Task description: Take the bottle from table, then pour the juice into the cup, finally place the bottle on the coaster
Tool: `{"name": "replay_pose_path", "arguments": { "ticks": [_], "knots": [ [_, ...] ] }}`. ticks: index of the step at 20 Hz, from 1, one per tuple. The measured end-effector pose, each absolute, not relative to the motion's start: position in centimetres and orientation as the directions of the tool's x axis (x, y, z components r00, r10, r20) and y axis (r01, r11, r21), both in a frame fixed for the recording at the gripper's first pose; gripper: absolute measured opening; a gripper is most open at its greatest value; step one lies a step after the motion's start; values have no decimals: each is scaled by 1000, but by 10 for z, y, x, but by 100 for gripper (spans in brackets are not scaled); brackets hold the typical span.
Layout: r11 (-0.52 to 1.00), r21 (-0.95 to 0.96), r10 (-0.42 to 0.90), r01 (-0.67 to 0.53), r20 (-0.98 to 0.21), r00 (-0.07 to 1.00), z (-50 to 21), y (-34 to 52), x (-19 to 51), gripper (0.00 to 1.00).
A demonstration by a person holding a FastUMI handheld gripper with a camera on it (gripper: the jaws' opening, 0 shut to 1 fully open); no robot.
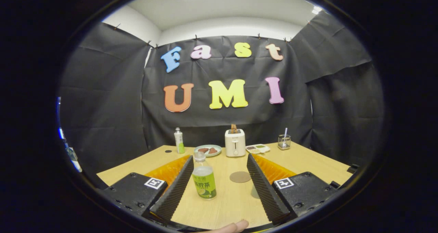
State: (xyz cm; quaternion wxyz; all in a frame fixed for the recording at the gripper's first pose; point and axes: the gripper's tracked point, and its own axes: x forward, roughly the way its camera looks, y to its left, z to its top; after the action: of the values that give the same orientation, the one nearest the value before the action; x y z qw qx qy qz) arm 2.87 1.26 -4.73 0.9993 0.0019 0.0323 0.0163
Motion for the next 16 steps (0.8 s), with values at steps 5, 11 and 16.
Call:
{"name": "replay_pose_path", "arguments": {
  "ticks": [5,11,16],
  "knots": [
    [999,13,43,-42,-96,994,-73,24,50,100],
    [999,20,51,-49,-148,988,-104,42,76,100],
    [998,-4,58,-60,-184,981,-126,64,98,100]
  ]
}}
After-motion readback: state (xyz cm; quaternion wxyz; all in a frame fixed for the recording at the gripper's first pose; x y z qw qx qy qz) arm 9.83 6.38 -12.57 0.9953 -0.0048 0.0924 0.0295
